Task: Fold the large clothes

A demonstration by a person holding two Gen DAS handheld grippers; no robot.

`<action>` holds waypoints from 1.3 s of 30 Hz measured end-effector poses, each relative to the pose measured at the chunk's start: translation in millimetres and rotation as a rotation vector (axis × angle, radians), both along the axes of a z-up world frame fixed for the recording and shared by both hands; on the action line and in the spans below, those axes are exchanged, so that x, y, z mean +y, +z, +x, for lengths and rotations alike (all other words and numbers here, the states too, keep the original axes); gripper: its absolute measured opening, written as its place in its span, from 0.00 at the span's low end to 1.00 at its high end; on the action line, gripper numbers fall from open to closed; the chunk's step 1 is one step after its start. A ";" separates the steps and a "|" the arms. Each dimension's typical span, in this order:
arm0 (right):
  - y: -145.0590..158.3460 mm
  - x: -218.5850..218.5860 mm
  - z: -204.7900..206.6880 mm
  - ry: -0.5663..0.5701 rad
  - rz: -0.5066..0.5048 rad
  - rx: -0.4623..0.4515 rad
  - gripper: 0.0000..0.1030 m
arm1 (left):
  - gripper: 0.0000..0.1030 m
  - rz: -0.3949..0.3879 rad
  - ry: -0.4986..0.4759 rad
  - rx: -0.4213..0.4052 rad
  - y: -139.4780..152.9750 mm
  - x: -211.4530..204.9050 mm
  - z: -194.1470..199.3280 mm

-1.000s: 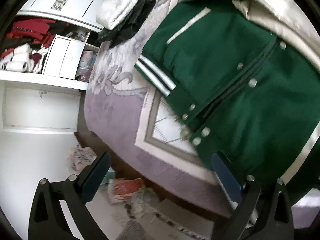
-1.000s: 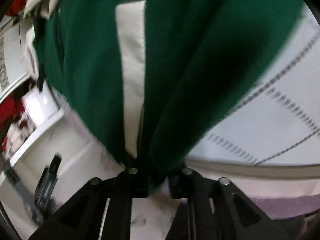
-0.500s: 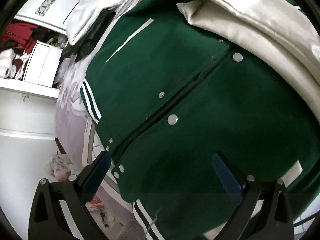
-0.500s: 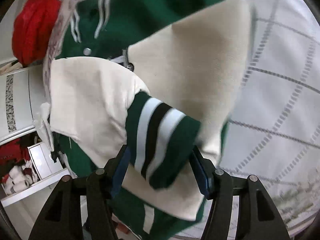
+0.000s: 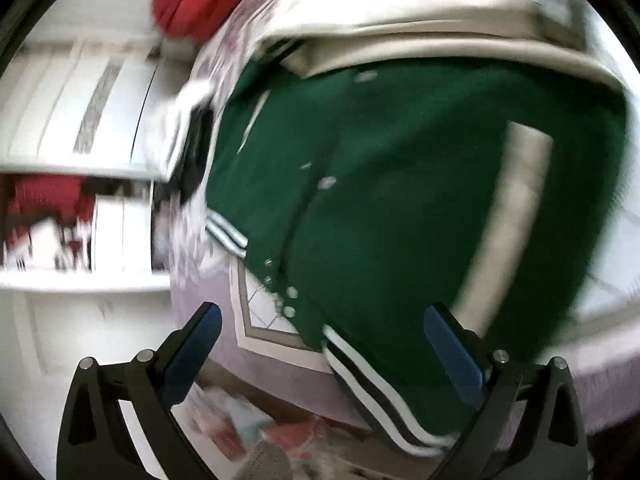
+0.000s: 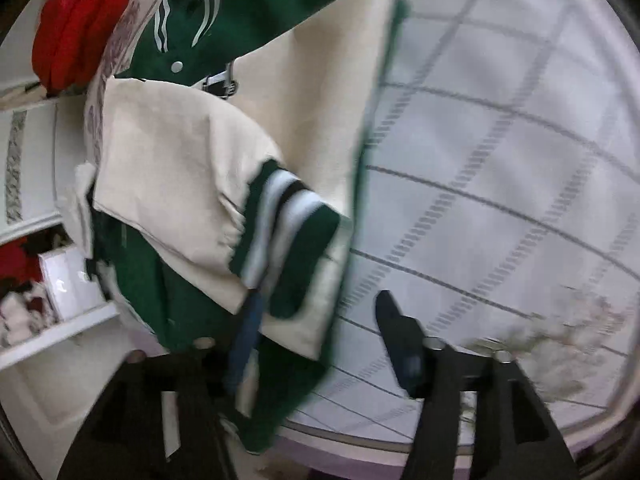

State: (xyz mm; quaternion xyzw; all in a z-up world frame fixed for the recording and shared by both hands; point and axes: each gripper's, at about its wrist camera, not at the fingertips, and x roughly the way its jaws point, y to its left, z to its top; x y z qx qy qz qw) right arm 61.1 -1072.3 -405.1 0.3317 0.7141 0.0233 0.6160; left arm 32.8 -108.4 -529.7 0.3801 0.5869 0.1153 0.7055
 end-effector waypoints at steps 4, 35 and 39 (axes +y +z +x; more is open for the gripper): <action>-20.8 -6.6 -43.3 0.038 -0.038 0.027 0.61 | 1.00 0.075 -0.200 0.039 -30.7 -49.4 -44.4; -114.4 38.2 35.7 -0.392 0.555 -0.177 0.75 | 0.09 -0.009 -0.071 -0.010 -23.9 -14.9 10.8; -85.5 39.3 13.5 -0.317 0.380 -0.149 0.82 | 0.10 -0.004 -0.103 -0.007 -19.7 -17.8 6.3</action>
